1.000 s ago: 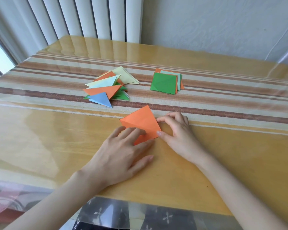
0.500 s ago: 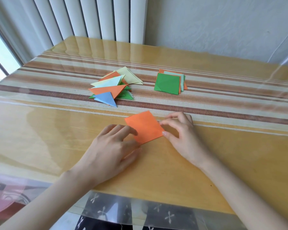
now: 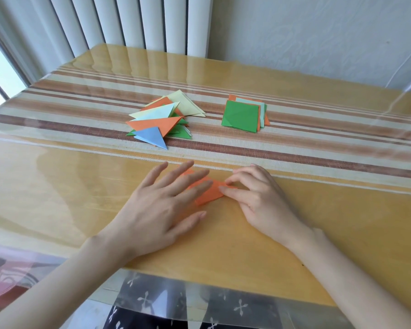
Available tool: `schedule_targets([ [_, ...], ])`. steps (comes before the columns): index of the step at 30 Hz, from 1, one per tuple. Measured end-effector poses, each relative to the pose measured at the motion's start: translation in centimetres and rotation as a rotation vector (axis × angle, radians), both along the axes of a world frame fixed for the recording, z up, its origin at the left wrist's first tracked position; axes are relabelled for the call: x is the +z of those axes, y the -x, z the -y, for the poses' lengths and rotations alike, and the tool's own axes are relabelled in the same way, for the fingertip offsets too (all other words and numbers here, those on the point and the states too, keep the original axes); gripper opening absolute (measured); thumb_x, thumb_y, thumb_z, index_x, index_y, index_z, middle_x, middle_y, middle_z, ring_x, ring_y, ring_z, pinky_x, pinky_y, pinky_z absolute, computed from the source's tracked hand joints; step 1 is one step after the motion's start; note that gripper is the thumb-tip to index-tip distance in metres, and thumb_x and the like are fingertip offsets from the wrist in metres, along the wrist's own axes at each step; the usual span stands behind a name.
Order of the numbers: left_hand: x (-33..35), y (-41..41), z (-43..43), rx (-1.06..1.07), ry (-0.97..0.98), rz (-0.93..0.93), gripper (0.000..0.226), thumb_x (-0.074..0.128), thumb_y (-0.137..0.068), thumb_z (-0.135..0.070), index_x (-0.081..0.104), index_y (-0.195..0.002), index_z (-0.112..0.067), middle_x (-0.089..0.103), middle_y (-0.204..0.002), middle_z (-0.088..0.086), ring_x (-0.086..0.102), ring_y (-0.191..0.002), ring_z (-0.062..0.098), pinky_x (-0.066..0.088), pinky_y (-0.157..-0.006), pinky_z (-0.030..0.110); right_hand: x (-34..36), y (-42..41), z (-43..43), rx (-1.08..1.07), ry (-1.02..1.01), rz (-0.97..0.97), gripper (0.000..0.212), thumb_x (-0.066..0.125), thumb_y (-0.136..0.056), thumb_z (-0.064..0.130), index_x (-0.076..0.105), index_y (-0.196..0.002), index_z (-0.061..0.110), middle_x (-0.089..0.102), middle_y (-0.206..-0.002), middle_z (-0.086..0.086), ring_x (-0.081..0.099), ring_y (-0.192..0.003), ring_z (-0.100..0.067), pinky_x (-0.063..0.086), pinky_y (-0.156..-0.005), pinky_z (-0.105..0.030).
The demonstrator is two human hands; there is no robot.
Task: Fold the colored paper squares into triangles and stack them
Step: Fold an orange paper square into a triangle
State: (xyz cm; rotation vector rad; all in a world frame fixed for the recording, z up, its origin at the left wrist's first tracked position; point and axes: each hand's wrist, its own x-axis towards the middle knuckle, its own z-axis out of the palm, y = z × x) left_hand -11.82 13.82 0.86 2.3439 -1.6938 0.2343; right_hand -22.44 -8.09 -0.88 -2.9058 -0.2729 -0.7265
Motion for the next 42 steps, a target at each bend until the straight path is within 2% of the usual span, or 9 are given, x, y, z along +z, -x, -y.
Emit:
schedule_targets([
  [4,-0.8,-0.6,-0.4,-0.007,-0.172,-0.09,0.061,0.016,-0.098,-0.063,0.033,-0.148,-0.033,0.033,-0.153,-0.011,0.026,-0.143,0.01,0.013,-0.118,0.044,0.3,0.8,-0.7,0.0,0.048,-0.054,0.044,0.045,-0.082,-0.005,0.071,-0.113,0.013,0.068,-0.116,-0.004,0.053,-0.115,-0.026,0.034,-0.106,-0.043],
  [7,-1.2,-1.1,-0.6,-0.031,-0.145,-0.158,0.064,0.013,-0.094,-0.07,0.026,-0.149,-0.039,0.021,-0.156,-0.016,0.014,-0.146,0.005,0.005,-0.116,0.04,0.2,2.0,-1.1,-0.002,0.01,-0.128,0.055,0.031,-0.08,-0.001,0.069,-0.118,0.012,0.065,-0.125,-0.002,0.06,-0.117,-0.019,0.047,-0.1,-0.041],
  [10,-1.2,-1.5,-0.4,-0.046,-0.066,-0.163,0.063,0.02,-0.093,-0.069,0.04,-0.144,-0.037,0.033,-0.152,-0.015,0.027,-0.142,0.006,0.013,-0.116,0.037,0.1,2.3,-0.7,-0.025,-0.064,-0.135,0.05,0.033,-0.082,0.004,0.069,-0.117,0.012,0.064,-0.125,0.001,0.06,-0.116,-0.013,0.048,-0.099,-0.037],
  [15,-0.6,-2.9,1.3,-0.063,0.101,-0.01,0.054,0.042,-0.088,-0.061,0.069,-0.116,-0.023,0.069,-0.108,-0.008,0.065,-0.092,0.017,0.031,-0.1,0.032,0.7,0.3,-0.9,-0.045,-0.33,-0.169,0.036,0.067,-0.084,0.026,0.068,-0.116,0.01,0.066,-0.104,0.002,0.058,-0.099,-0.016,0.045,-0.089,-0.029],
  [23,-0.8,-3.0,2.0,-0.134,0.293,0.23,0.013,0.058,-0.09,-0.011,0.065,-0.079,-0.011,0.055,-0.062,-0.002,0.051,-0.05,0.022,0.046,-0.099,0.04,0.3,-1.0,-1.3,-0.02,-0.245,-0.157,0.045,0.053,-0.085,0.048,0.071,-0.11,0.016,0.057,-0.096,0.005,0.05,-0.092,-0.014,0.047,-0.081,-0.031],
  [27,0.2,-3.1,2.3,-0.048,0.338,0.095,0.029,0.045,-0.096,-0.023,0.063,-0.079,-0.009,0.06,-0.064,-0.004,0.053,-0.053,0.025,0.056,-0.083,0.037,0.3,-1.5,-1.5,0.021,-0.099,-0.04,0.034,0.054,-0.088,0.038,0.071,-0.104,0.013,0.061,-0.092,0.002,0.053,-0.086,-0.017,0.046,-0.076,-0.03],
  [31,1.5,-3.5,1.7,0.008,0.313,-0.106,0.036,0.04,-0.096,-0.039,0.062,-0.083,-0.014,0.063,-0.07,-0.005,0.059,-0.063,0.024,0.051,-0.056,0.034,1.0,-2.4,-2.2,0.03,-0.218,0.07,0.025,0.053,-0.094,0.026,0.071,-0.093,0.008,0.065,-0.084,0.0,0.058,-0.078,-0.017,0.047,-0.072,-0.029],
  [36,3.4,-4.4,0.9,0.116,0.442,-0.933,0.051,0.039,-0.089,-0.06,0.067,-0.088,-0.018,0.066,-0.082,0.003,0.062,-0.08,0.015,0.048,-0.075,0.029,2.8,-4.3,-3.6,-0.01,-0.51,0.037,0.025,0.048,-0.097,0.024,0.062,-0.086,0.007,0.057,-0.072,0.007,0.051,-0.064,-0.004,0.04,-0.061,-0.018],
  [42,2.5,-7.9,0.5,0.366,0.547,-0.937,0.012,0.075,-0.082,-0.027,0.065,-0.085,-0.022,0.062,-0.063,-0.008,0.051,-0.055,0.001,0.038,-0.054,0.015,3.2,-8.4,-6.7,-0.113,-0.773,-0.028,0.022,0.047,-0.095,0.026,0.062,-0.088,0.012,0.058,-0.062,0.004,0.06,-0.06,-0.013,0.046,-0.061,-0.03],
])
